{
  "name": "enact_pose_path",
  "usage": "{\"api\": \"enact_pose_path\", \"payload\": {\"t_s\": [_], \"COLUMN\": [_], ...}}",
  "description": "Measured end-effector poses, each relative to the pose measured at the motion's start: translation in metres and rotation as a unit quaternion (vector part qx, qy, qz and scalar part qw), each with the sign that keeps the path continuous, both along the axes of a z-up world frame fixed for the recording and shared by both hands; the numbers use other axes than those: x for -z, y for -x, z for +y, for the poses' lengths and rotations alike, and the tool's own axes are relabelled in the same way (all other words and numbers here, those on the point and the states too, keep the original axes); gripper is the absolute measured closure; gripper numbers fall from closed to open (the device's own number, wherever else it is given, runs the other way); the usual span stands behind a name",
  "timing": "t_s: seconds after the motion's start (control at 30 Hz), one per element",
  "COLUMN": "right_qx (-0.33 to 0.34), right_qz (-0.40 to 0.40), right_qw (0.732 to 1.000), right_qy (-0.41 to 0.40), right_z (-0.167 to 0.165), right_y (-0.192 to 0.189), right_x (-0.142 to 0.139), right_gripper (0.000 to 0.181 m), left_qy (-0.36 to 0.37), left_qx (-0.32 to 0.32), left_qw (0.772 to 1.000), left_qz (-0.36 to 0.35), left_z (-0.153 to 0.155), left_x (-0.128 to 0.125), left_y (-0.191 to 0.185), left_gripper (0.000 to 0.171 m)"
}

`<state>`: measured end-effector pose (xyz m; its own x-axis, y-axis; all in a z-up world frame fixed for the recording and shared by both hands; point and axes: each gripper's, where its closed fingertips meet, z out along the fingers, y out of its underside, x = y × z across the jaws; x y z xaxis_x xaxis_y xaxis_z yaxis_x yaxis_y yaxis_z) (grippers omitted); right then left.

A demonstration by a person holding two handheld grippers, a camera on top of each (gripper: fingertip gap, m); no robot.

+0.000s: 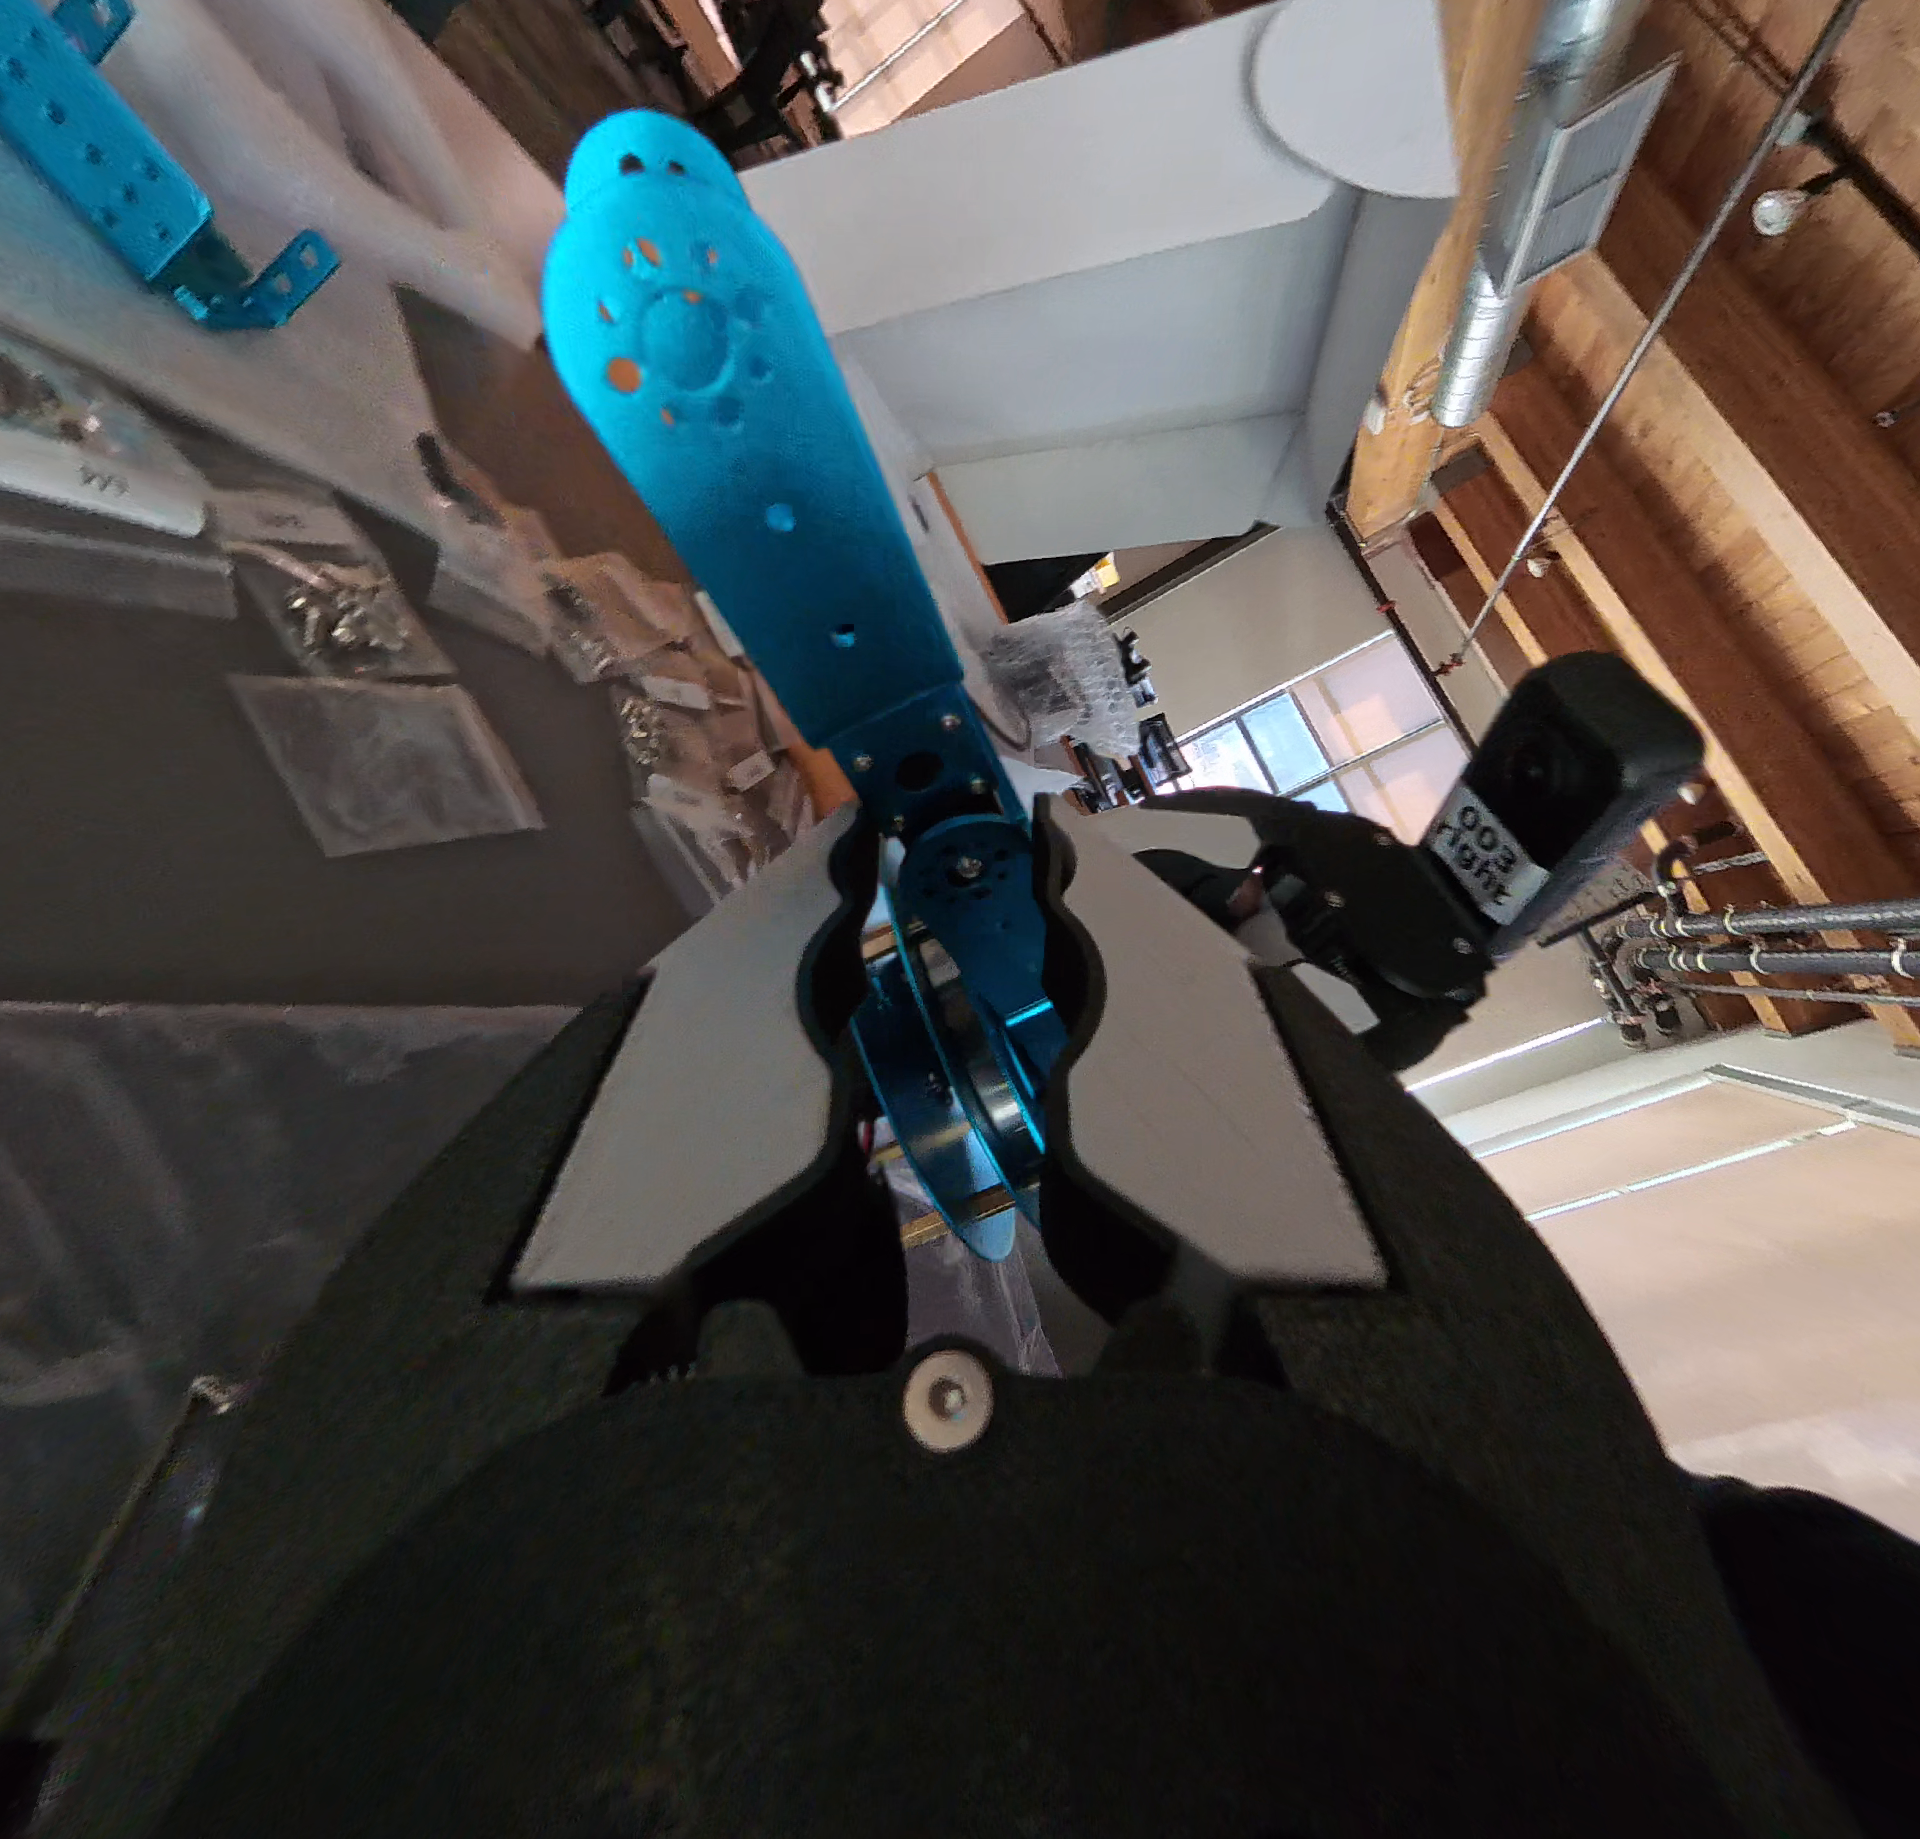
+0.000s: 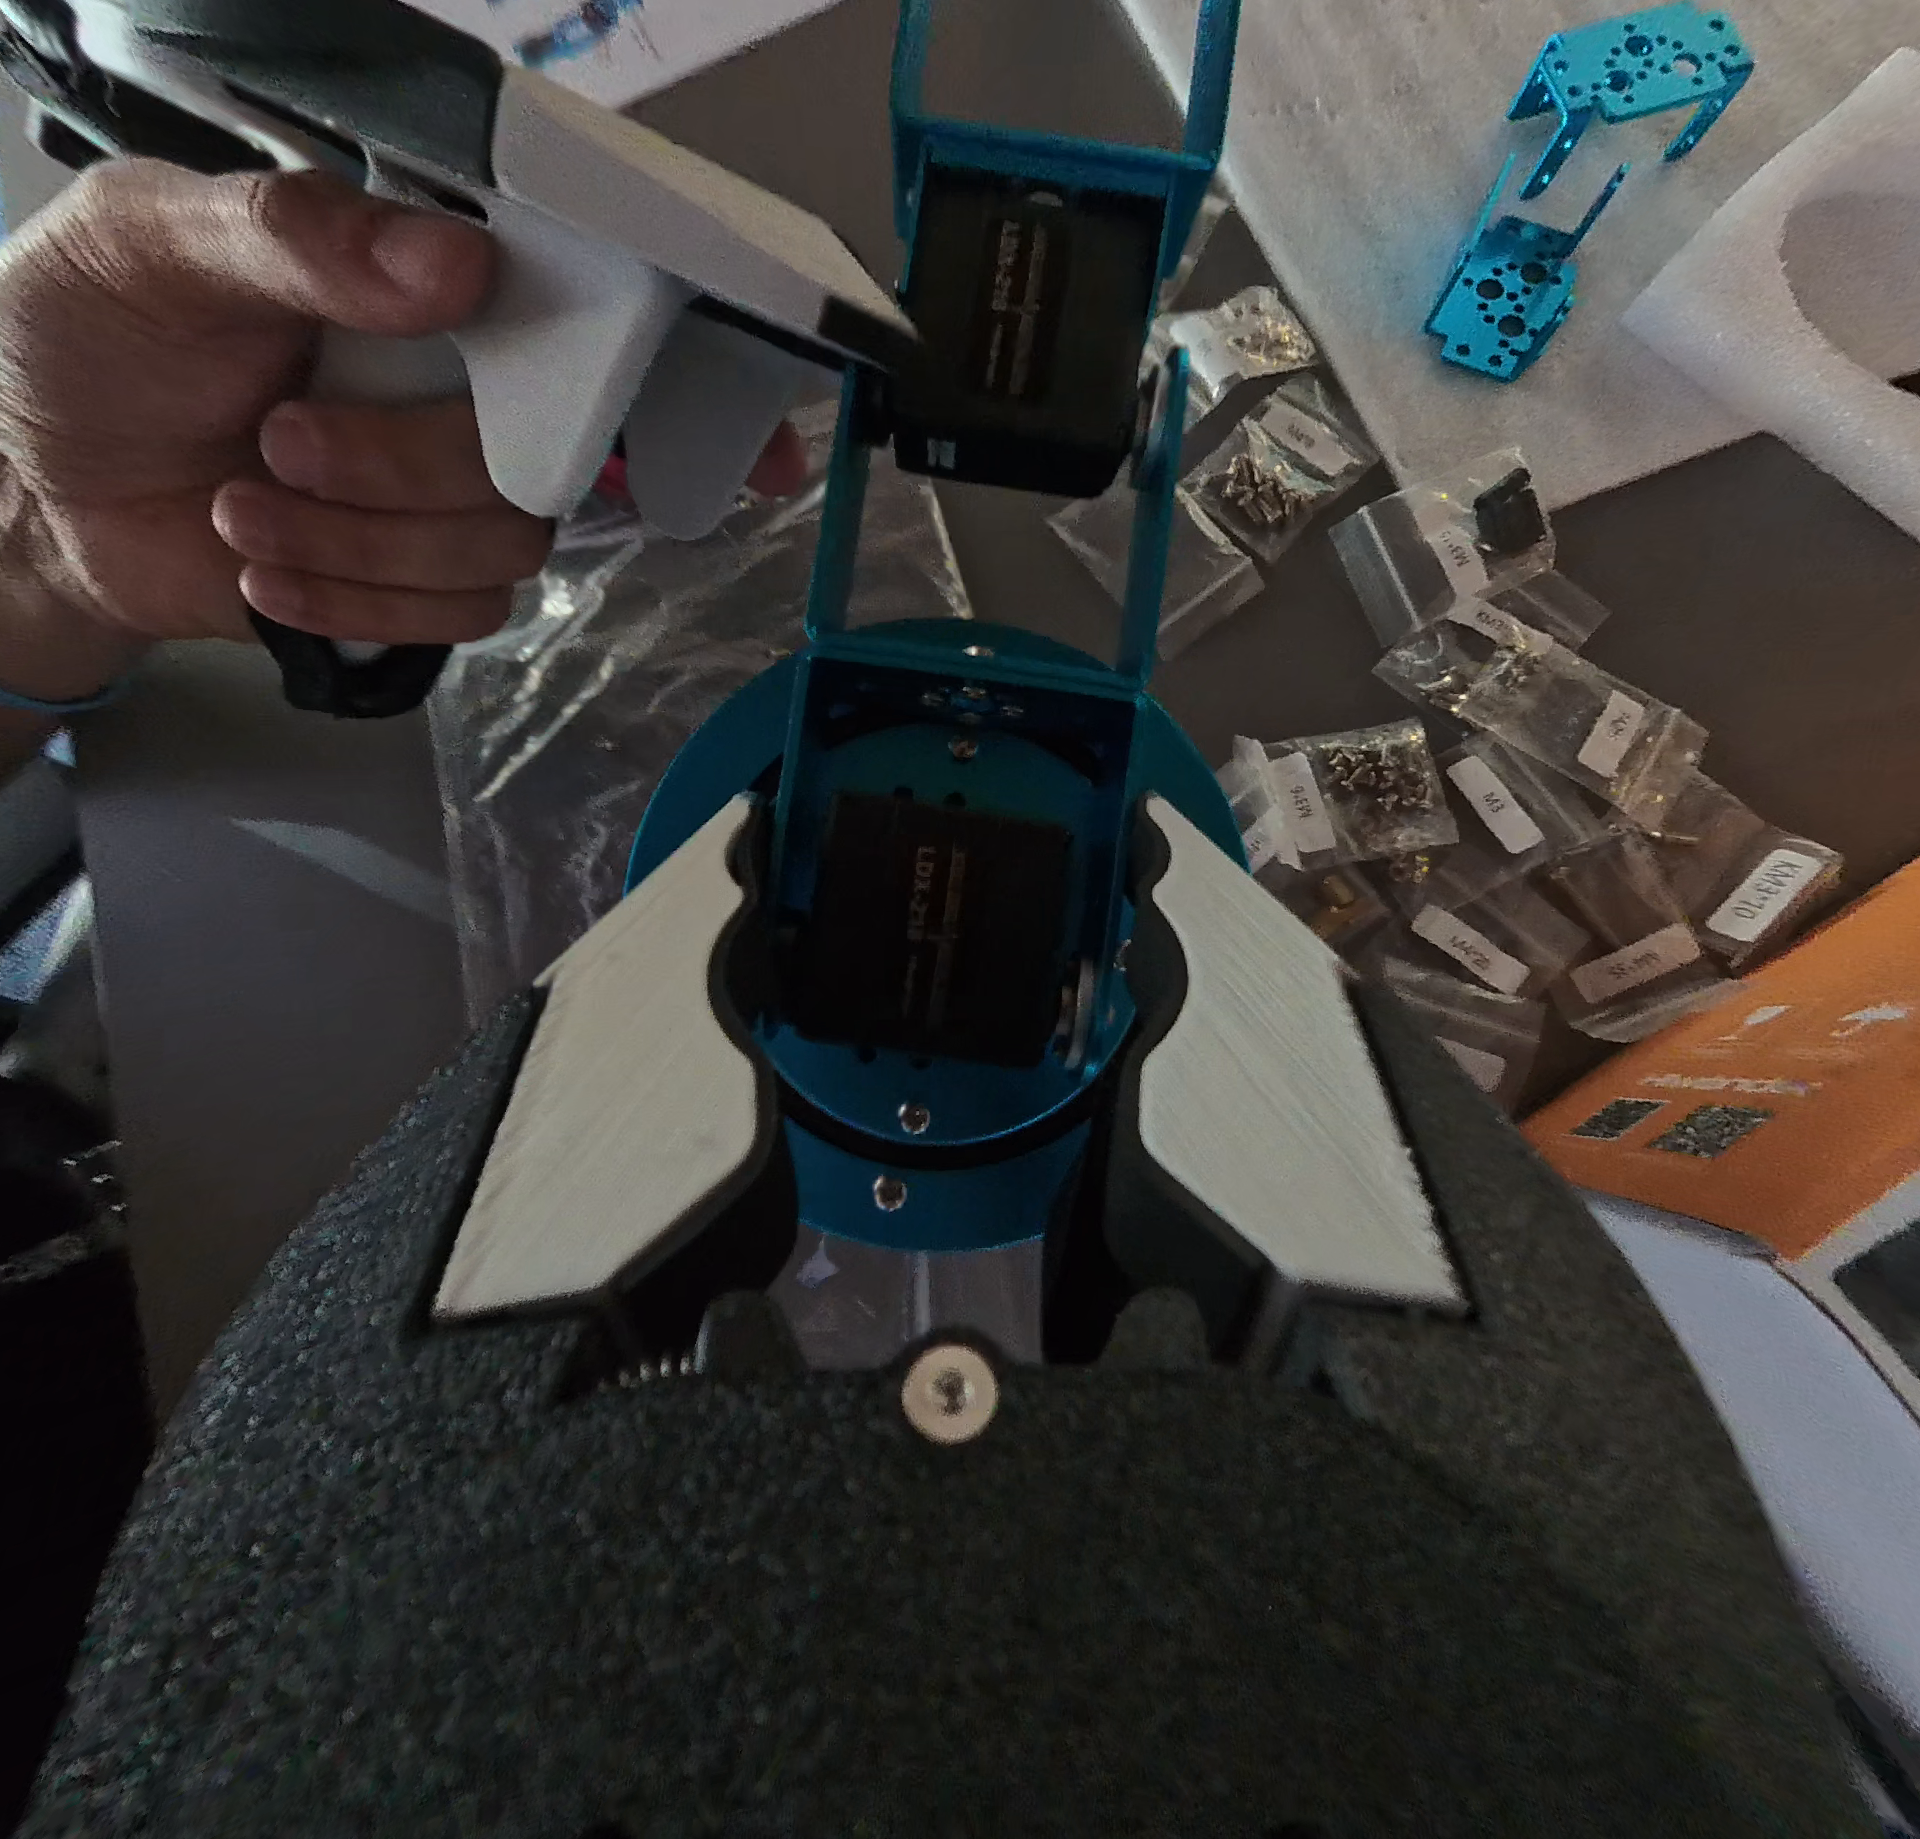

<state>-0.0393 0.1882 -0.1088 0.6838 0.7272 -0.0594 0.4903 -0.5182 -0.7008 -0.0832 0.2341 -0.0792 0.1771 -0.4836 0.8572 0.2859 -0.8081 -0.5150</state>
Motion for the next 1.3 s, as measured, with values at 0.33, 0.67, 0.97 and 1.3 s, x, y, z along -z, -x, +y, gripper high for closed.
{"api": "enact_pose_path", "payload": {"t_s": [0.33,0.67,0.97,1.3], "right_qx": [-0.028,-0.046,-0.042,-0.051], "right_qz": [0.032,-0.018,-0.121,-0.169], "right_qw": [0.999,0.997,0.992,0.984], "right_qy": [-0.021,-0.063,-0.014,0.007], "right_z": [-0.006,-0.015,-0.013,-0.011], "right_y": [-0.003,0.009,0.005,0.009], "right_x": [-0.025,0.007,0.034,0.037], "right_gripper": [0.111,0.047,0.044,0.045], "left_qy": [-0.05,-0.013,-0.003,-0.019], "left_qx": [0.013,0.001,0.012,0.006], "left_qw": [0.998,1.0,1.0,1.0], "left_qz": [0.033,0.023,-0.014,-0.011], "left_z": [-0.008,0.0,-0.001,0.002], "left_x": [-0.02,-0.002,0.002,-0.004], "left_y": [-0.007,0.003,0.009,0.014], "left_gripper": [0.145,0.144,0.145,0.145]}}
